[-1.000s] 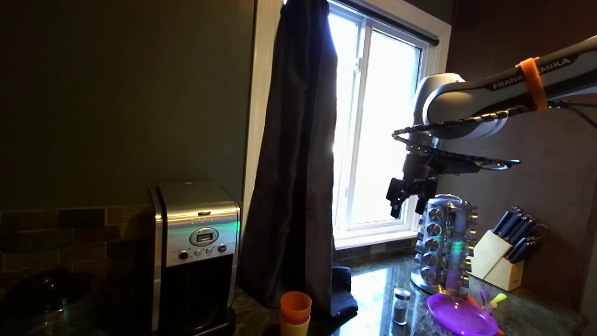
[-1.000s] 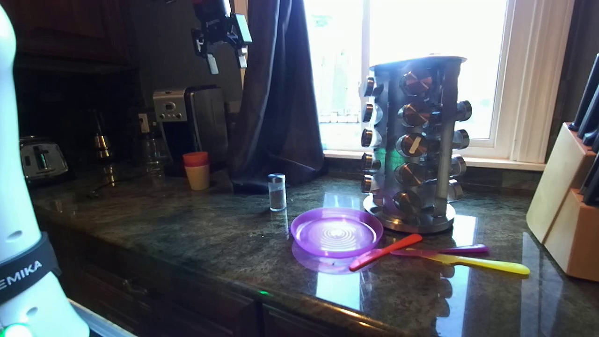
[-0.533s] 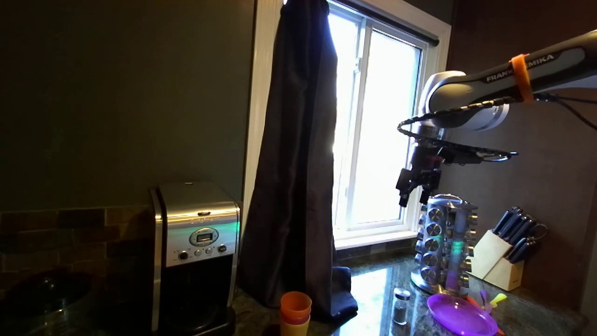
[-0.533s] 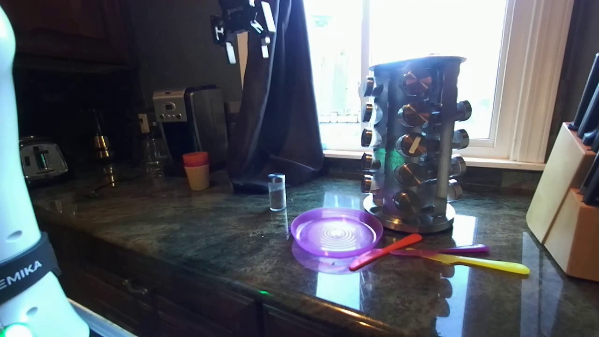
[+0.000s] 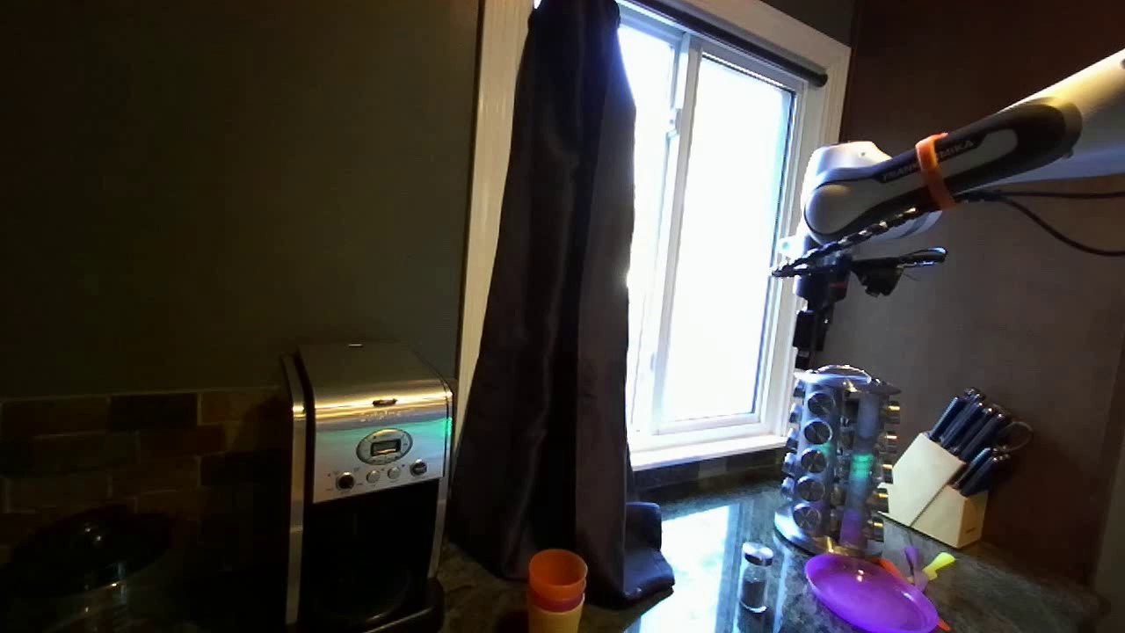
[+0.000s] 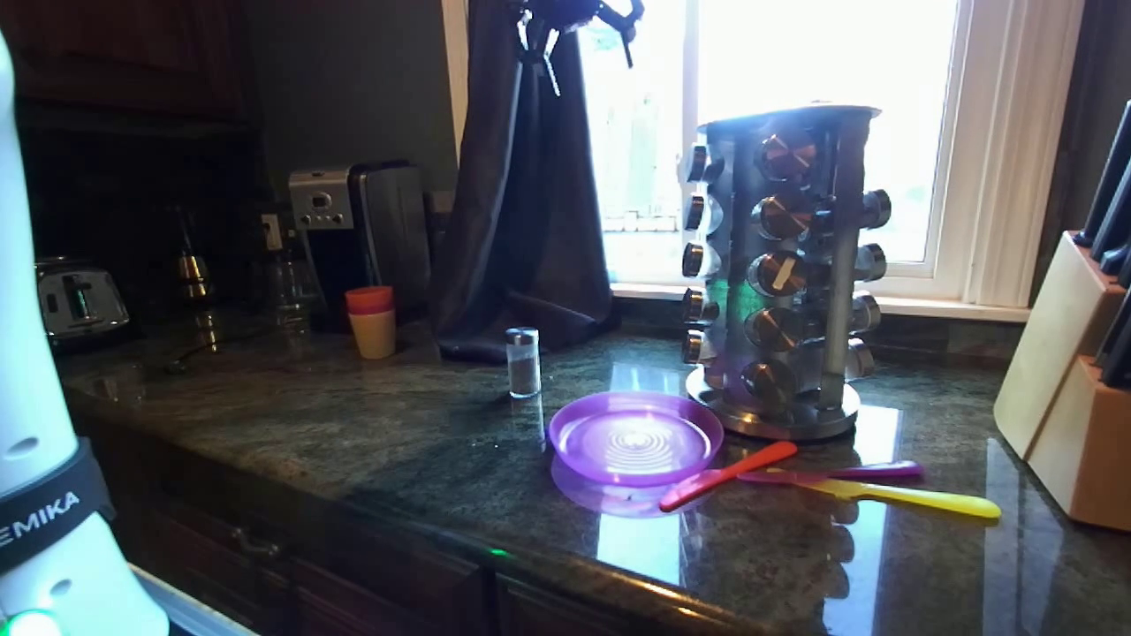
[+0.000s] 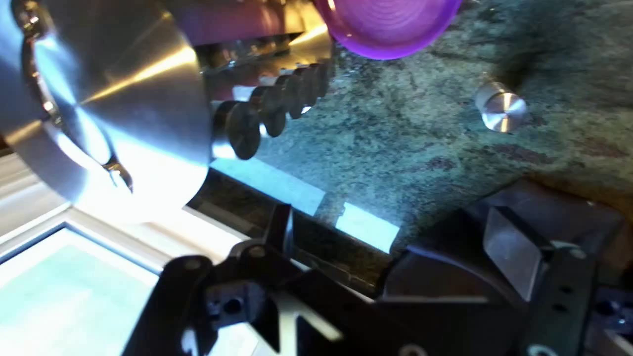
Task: Rotate the silver stand.
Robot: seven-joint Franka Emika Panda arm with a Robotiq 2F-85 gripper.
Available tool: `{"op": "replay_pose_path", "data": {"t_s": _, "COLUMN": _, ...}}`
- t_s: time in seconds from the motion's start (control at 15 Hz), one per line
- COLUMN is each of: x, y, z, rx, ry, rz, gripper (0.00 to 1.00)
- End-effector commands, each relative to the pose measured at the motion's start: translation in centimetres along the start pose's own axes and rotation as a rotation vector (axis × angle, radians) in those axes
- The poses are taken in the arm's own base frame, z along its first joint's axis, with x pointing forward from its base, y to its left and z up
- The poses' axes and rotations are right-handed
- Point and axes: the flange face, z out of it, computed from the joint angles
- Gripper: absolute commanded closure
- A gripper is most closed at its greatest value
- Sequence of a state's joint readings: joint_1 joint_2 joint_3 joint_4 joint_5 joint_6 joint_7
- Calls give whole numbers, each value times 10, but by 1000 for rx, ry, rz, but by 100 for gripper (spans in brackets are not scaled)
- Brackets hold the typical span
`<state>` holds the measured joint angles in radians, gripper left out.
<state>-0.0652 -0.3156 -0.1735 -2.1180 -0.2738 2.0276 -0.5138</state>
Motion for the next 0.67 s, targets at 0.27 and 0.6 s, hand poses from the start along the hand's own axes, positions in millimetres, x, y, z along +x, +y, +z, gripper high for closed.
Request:
{"op": "replay_pose_path", "data": {"t_s": 0.27, "x": -5, "y": 49, "z": 18, "rx": -22, "ry": 12, "rz": -198, "gripper": 0}}
{"op": "replay_pose_path", "data": {"t_s": 0.6, "x": -4, "y": 62, "z": 22, "rx": -12, "ry": 14, "rz": -218, "gripper": 0}}
